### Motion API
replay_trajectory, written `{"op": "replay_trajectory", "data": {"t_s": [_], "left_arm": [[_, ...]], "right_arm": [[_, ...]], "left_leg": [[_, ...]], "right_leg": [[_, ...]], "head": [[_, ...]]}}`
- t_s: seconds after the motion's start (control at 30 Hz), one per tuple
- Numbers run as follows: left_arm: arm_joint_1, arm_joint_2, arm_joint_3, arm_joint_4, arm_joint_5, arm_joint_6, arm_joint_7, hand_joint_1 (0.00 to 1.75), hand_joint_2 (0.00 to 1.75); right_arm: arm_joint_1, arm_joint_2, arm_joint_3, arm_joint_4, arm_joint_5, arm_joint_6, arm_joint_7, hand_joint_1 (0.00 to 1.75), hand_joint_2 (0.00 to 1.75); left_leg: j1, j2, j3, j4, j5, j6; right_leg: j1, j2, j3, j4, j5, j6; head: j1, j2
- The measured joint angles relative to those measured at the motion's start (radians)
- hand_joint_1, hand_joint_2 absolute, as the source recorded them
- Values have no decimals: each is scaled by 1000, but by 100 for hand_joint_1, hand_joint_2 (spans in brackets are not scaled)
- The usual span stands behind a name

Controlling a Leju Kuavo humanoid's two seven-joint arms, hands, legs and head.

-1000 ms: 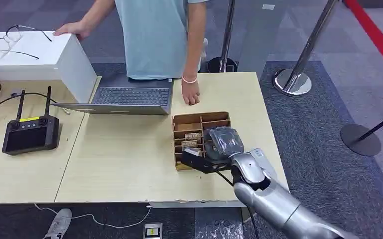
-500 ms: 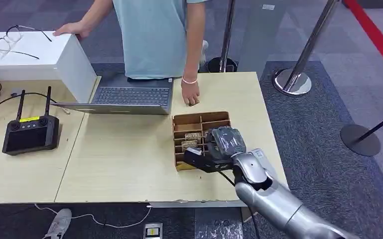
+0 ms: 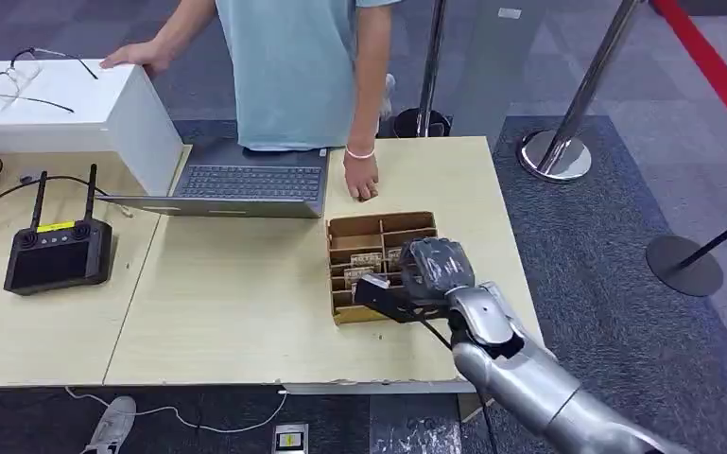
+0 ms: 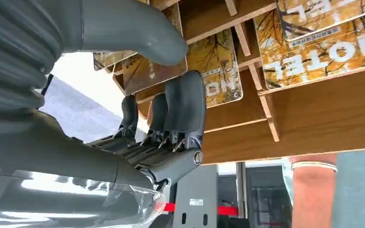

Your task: Pass the card to the sensor for recognition and then transmit it.

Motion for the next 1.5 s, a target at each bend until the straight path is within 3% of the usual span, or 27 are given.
{"op": "replay_trajectory", "data": {"t_s": [0.13,1.5], "left_arm": [[0,0,0,0,0,0,-3,0,175],[1,0,0,0,2,0,-3,0,175]], "right_arm": [[-3,-4,-2,-5,0,2,0,86,175],[-14,-32,-3,-29,0,17,12,91,175]], "left_leg": [[0,0,0,0,0,0],[0,0,0,0,0,0]], "right_leg": [[0,0,0,0,0,0],[0,0,0,0,0,0]], "head": [[0,0],[0,0]]}}
